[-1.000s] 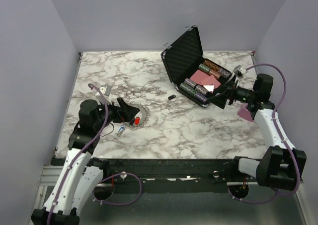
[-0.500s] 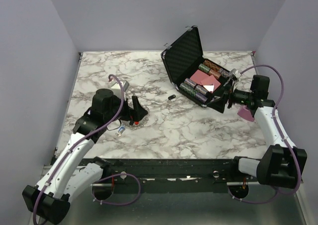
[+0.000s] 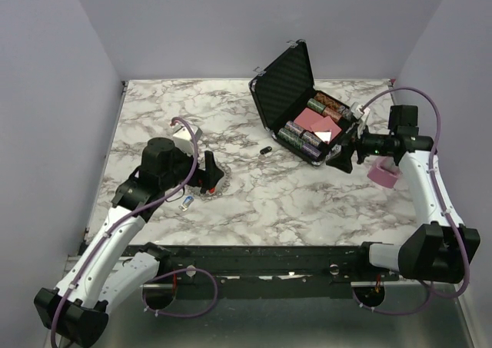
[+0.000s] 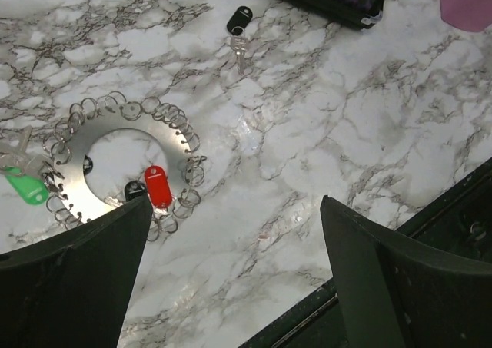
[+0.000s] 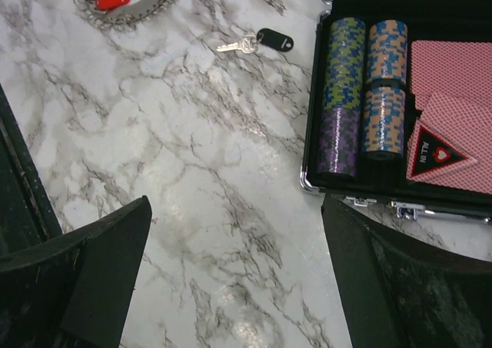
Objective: Put the keys on the keyring
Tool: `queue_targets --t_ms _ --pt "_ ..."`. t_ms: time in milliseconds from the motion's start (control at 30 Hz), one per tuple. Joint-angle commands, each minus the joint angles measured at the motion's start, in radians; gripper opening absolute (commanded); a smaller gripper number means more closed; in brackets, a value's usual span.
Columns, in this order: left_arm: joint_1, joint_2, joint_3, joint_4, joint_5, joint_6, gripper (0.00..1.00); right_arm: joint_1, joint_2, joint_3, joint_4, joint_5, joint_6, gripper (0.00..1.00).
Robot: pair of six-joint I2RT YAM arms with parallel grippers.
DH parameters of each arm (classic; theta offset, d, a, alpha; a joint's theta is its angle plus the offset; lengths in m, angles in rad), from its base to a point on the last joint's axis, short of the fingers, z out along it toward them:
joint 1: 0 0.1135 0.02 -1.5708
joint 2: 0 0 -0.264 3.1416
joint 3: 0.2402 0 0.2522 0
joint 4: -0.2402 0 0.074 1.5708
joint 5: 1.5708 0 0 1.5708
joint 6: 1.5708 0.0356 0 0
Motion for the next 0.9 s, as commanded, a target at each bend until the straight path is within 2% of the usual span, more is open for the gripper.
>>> queue_targets --t_ms 0,133,200,500,667,867 --pt "-0.001 -0.037 -0.026 0.055 -0.015 0.023 0.99 0.003 -0.014 0.081 -0.084 0.176 0.039 1.00" --pt "-0.001 -0.061 -0.034 0.051 -0.021 0.044 0.99 0.005 -0.006 0.120 -0.051 0.223 0.184 1.00" --pt "-0.001 -0.071 -0.034 0.043 -0.048 0.052 0.99 0.005 -0.003 0.121 -0.044 0.230 0.204 1.00" --pt "-0.001 -0.075 -0.042 0.049 -0.022 0.044 0.99 0.009 0.113 0.114 -0.054 0.186 0.192 1.00" --pt "0.006 -0.060 -0.046 0.054 -0.005 0.043 0.99 0.089 0.138 0.092 -0.045 0.168 0.174 1.00" --pt "0.023 -0.016 -0.055 0.069 0.025 0.028 0.99 0.118 0.124 0.045 -0.019 0.040 0.155 1.00"
